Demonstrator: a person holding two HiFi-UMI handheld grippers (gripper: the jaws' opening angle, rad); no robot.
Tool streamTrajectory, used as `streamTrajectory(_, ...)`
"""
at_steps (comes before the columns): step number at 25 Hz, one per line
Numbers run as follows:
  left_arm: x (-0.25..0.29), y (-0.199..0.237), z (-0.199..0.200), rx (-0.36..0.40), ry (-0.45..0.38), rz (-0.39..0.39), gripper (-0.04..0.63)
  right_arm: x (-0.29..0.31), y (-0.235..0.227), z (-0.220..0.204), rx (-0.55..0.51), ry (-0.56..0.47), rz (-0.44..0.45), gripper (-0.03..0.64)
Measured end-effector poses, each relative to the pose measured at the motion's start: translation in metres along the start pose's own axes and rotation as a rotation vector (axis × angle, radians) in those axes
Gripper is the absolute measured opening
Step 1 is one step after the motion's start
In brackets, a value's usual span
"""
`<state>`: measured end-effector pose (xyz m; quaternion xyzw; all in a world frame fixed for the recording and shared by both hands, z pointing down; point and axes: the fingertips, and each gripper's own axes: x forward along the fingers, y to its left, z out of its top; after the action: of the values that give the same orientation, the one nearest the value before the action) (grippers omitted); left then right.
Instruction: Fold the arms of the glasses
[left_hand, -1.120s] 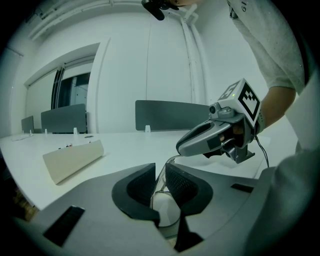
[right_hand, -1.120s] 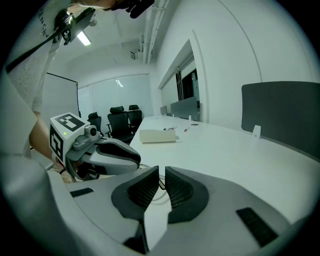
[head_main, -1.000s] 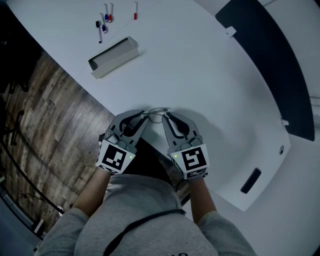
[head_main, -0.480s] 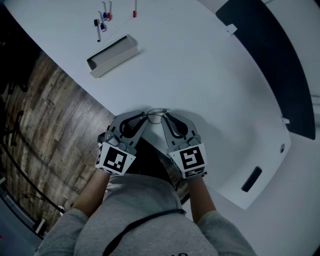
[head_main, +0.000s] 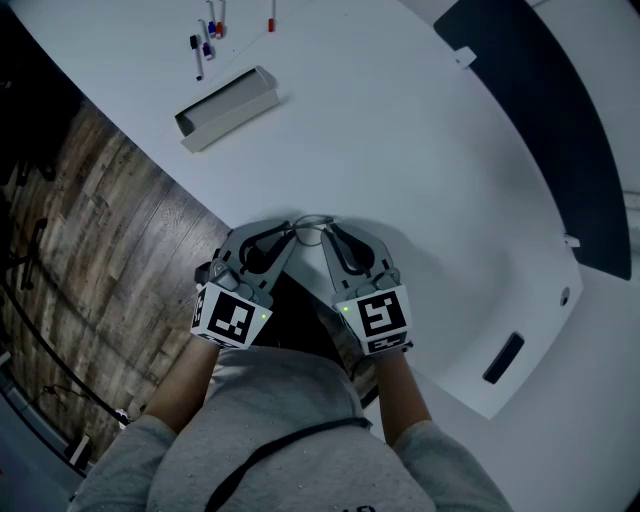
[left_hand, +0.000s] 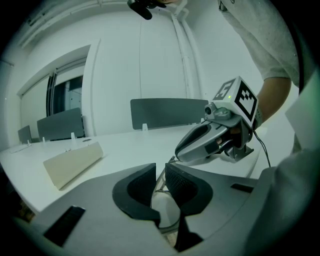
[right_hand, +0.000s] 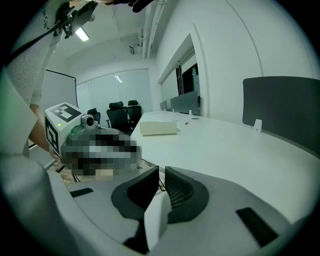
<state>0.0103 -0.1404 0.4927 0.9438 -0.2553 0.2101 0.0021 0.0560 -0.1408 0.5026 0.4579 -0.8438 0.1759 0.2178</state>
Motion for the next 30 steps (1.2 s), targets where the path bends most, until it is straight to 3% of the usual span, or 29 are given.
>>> streamTrajectory(15,0.011,0.001,0.005,0.038,-0.004,0.004,0.067,-0.001,-0.005,0.000,-0.001,-0.010,-0.013,0.048)
streamTrajectory(30,-0.003,0.003,0.009,0.024,-0.045,-0.008,0.091,0.000,-0.002,-0.003,-0.036,0.011,-0.016,0.048)
